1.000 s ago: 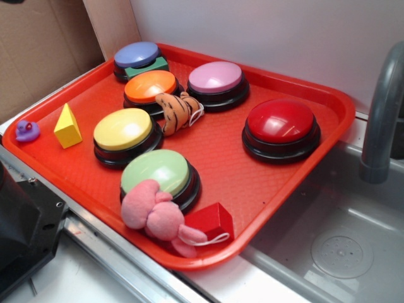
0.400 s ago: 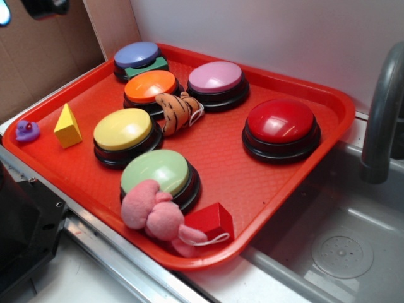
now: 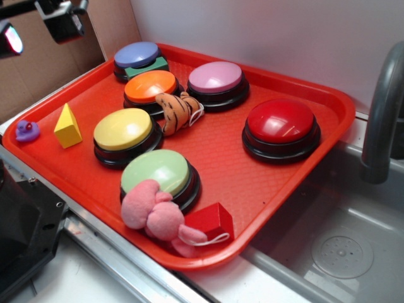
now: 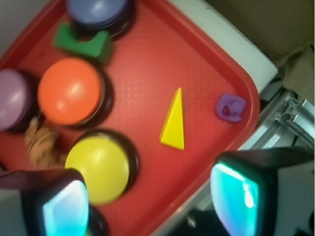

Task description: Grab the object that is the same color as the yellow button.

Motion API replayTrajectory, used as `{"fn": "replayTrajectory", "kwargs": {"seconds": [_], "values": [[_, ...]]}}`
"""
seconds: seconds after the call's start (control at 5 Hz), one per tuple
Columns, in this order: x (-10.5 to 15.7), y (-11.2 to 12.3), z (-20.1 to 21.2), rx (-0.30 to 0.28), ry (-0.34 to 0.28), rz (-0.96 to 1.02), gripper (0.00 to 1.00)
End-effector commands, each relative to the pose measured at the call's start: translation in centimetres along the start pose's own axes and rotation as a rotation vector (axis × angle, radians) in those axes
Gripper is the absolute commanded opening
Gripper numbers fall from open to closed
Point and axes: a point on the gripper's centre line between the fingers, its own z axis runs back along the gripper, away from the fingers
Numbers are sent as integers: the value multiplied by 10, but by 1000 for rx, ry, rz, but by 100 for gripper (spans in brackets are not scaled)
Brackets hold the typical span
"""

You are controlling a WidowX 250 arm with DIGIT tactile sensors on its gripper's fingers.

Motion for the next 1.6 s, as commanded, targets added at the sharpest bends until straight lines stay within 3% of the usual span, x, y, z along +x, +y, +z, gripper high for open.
{"fn": "replayTrajectory", "kwargs": {"seconds": [0.0, 0.2, 0.4, 0.8, 1.0, 1.2, 1.4], "values": [[20, 19, -39, 46, -75, 153, 100], [20, 24, -66, 45, -113, 200, 100], [20, 32, -84, 101, -120, 206, 100], [18, 37, -108, 67, -69, 219, 100], [12, 36, -119, 44, -25, 246, 64], [10, 33, -118, 60, -55, 258, 0], [8, 28, -110, 58, -75, 219, 0]]}}
